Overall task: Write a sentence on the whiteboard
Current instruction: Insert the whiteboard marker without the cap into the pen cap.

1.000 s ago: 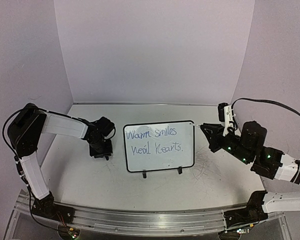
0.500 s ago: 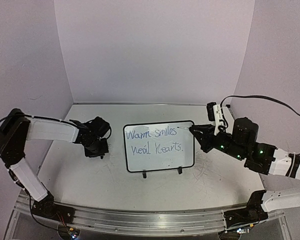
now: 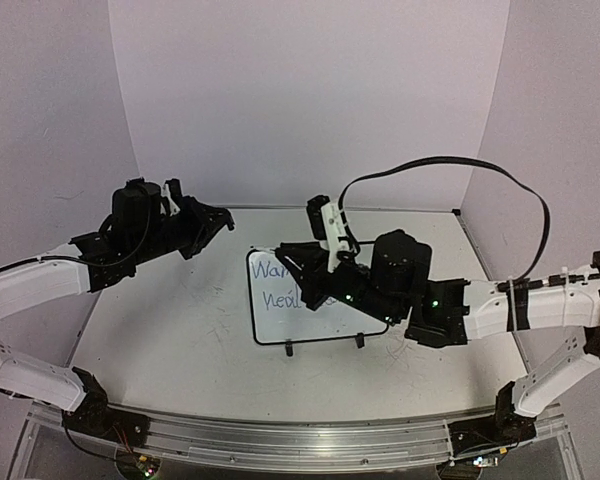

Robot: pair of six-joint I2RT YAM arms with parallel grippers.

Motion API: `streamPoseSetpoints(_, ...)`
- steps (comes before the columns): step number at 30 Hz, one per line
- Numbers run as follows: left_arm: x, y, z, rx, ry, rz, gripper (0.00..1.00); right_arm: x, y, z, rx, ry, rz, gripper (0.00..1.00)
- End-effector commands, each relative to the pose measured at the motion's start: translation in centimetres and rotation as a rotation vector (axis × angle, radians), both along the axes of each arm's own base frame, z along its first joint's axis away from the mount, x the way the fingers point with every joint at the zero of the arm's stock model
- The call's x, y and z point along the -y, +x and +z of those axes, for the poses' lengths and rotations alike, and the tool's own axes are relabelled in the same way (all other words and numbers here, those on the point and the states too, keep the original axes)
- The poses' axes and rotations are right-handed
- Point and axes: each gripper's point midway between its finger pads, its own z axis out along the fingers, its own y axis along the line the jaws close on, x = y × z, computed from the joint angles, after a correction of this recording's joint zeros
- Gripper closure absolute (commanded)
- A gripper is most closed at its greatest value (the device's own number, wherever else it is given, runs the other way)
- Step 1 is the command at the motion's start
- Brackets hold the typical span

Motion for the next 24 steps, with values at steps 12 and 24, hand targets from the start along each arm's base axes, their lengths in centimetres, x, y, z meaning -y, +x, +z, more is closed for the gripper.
streamPoseSetpoints(12, -0.8, -0.8, 3.0, -0.080, -0.371, 0.065, 1.00, -3.1, 3.5, 4.9, 0.160, 0.089, -0.230, 1.00)
streamPoseSetpoints(24, -0.9, -0.5, 3.2, -0.080, -0.395, 0.076, 1.00, -4.9, 4.3, 3.9, 0.158, 0.060, -0.238, 1.00)
